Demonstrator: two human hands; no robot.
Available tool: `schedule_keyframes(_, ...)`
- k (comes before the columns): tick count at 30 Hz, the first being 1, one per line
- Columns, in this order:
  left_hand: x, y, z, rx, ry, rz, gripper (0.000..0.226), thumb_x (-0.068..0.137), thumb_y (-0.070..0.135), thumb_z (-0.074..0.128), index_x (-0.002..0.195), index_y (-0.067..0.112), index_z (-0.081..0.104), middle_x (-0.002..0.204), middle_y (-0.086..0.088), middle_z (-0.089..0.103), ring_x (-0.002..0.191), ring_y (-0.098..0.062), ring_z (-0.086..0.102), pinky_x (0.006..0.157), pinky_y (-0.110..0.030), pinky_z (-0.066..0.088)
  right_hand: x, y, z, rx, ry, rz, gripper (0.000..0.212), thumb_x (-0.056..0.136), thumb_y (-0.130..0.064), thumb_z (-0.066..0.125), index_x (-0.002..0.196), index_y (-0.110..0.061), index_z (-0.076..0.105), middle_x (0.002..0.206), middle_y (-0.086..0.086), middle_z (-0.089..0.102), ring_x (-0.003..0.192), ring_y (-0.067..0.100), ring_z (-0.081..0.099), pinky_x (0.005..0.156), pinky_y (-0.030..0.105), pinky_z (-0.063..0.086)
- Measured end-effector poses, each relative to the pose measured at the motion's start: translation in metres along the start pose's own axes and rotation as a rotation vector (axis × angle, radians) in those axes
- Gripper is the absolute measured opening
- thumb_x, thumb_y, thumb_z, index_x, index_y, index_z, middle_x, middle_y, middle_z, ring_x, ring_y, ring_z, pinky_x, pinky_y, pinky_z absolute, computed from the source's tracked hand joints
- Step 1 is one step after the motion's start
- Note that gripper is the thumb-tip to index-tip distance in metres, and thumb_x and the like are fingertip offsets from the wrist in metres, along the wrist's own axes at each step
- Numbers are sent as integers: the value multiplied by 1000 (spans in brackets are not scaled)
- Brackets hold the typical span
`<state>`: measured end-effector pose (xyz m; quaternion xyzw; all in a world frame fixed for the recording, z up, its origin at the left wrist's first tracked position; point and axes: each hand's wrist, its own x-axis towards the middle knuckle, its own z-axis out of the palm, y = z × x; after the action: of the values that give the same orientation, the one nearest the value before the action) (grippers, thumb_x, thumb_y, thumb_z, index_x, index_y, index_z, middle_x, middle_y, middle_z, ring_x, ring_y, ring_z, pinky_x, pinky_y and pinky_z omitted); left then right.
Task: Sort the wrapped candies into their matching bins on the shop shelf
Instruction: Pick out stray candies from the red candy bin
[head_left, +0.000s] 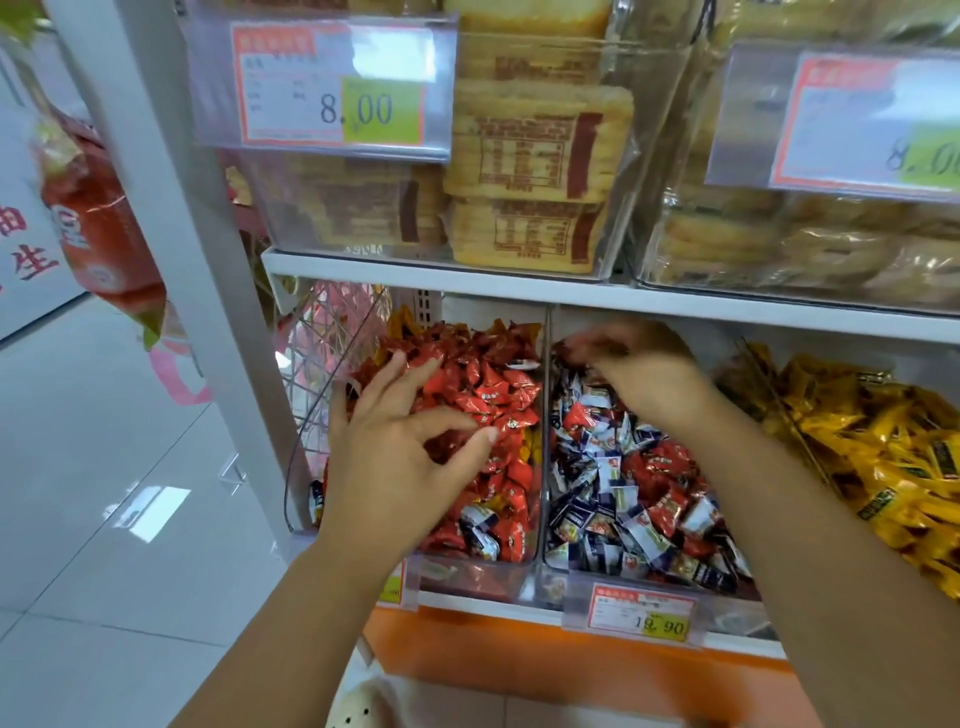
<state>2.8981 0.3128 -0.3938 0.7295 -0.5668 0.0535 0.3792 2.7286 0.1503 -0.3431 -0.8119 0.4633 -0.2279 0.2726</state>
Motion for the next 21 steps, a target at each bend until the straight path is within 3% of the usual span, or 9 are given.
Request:
schedule_keyframes(2,2,0,1,-31,35,14,33,80,65,48,86,41,71,138,11,52,139,-12,32,112,-60,18,-11,20,-1,-128,-82,29,21,96,-20,56,112,-22,68,112,-4,66,84,6,56,63,11,40)
schedule_keyframes(4,-1,3,5,-78,3,55,36,83,61,48,99,38,70,138,10,51,140,-10,31,111,-59,24,-25,33,14,-180,-178,-1,29,95,-19,56,124,-19,63,112,-5,64,89,7,57,72,12,43)
schedule_keyframes(6,-5,11,9,-101,-63,91,44,87,61,43,116,35,65,144,11,45,142,-7,23,115,-55,20,-29,45,35,-336,-174,-56,41,95,-22,57,136,-23,52,133,0,55,119,19,48,98,30,40)
schedule_keyframes(8,-9,20,12,-90,-150,130,55,88,65,37,131,36,55,152,13,33,145,-3,11,119,-50,11,-26,53,47,-437,-108,-106,46,94,-25,59,138,-25,48,138,1,50,127,23,39,105,37,35)
schedule_keyframes(12,-10,28,18,-2,-302,160,68,83,75,26,142,43,37,158,19,11,145,1,-9,119,-48,-1,-22,59,42,-257,-22,-65,28,91,-21,63,119,-23,65,125,3,57,119,22,47,101,34,39)
schedule_keyframes(14,-9,28,20,17,-322,157,70,81,77,25,142,45,36,158,19,8,144,1,-12,119,-47,-3,-24,55,31,-185,3,-63,22,90,-20,64,111,-24,67,117,-1,57,102,18,54,87,29,44)
schedule_keyframes(17,-8,27,20,-1,-304,156,69,80,79,26,139,46,40,158,18,12,146,-2,-8,119,-47,-3,-26,43,19,-113,-44,-106,23,87,-18,63,109,-24,66,109,-4,53,77,9,52,71,23,38)
schedule_keyframes(21,-10,26,20,-19,-287,161,65,81,77,31,138,47,41,158,17,15,146,-3,-4,119,-50,-1,-33,31,42,-272,-226,-133,44,86,-26,66,129,-20,57,118,3,54,101,19,56,84,30,45)
